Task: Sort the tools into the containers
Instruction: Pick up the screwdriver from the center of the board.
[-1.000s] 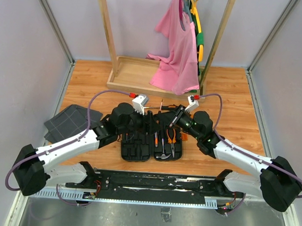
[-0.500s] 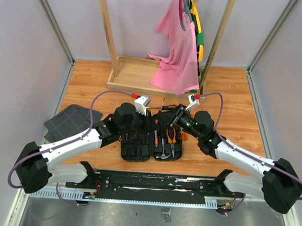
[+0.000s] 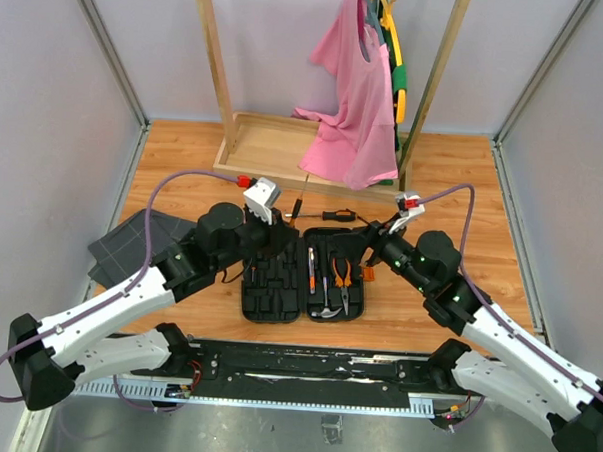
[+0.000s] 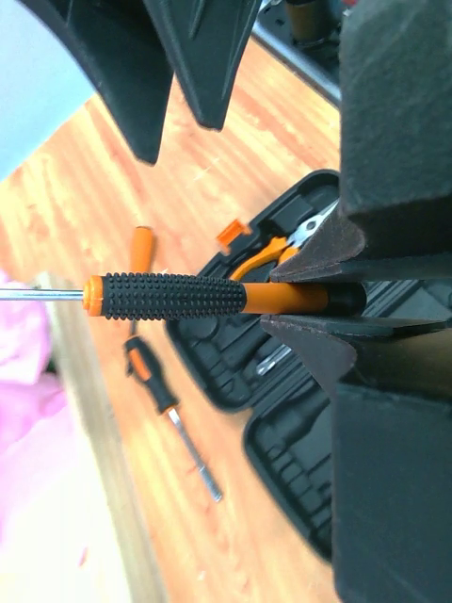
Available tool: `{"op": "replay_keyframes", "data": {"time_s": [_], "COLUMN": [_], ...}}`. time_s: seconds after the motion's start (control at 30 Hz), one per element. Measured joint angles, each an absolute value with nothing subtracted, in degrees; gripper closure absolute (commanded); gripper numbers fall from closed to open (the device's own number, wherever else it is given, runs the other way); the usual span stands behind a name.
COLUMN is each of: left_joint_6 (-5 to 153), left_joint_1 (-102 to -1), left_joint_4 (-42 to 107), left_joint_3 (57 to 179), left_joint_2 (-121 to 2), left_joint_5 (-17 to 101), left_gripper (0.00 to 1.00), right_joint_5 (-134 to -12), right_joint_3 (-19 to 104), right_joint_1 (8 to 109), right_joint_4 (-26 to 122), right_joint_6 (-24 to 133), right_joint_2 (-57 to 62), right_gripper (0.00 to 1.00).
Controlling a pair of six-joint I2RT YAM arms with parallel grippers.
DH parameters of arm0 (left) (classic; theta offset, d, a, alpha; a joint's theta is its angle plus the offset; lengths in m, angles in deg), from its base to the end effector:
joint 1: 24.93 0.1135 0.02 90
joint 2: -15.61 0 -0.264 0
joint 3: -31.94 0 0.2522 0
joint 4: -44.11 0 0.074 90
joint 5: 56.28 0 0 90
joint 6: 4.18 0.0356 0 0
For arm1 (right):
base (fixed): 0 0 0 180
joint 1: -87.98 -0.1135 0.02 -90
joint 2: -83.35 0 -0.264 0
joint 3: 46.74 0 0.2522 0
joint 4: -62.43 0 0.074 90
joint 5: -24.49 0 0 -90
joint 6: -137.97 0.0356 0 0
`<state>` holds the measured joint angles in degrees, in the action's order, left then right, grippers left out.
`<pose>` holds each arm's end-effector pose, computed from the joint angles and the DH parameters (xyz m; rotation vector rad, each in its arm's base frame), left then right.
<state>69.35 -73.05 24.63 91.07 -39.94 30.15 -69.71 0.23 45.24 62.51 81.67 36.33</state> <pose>0.1537 -0.1681 0.3169 0.4778 1.8505 -0.7203 0.1464 0.1388 0.3065 -0.1938 1.6697 1.0882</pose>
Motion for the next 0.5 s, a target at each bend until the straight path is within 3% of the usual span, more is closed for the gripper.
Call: {"op": "replay_keyframes", "data": {"time_s": [0.27,0.5], "left_joint_6": [79.91,100.17], "left_joint_1": [-73.07,-73.07], "left_joint_4": [21.18,21.46], "left_joint_3": [96.12,91.07], "left_joint_2": [-37.49,-32.55], "left_joint_5": [20.86,17.28], "left_gripper": [1.0,1.0], "right_joint_5": [-65.01,-64.45], "right_joint_3": [5.45,9.65], "right_joint_1": [45.24,45.24], "right_joint_4": [50.62,43.5], "right_joint_6": [68.44,61.84], "right_joint_2": [45.01,46.14], "right_gripper": [0.32,0.31]}}
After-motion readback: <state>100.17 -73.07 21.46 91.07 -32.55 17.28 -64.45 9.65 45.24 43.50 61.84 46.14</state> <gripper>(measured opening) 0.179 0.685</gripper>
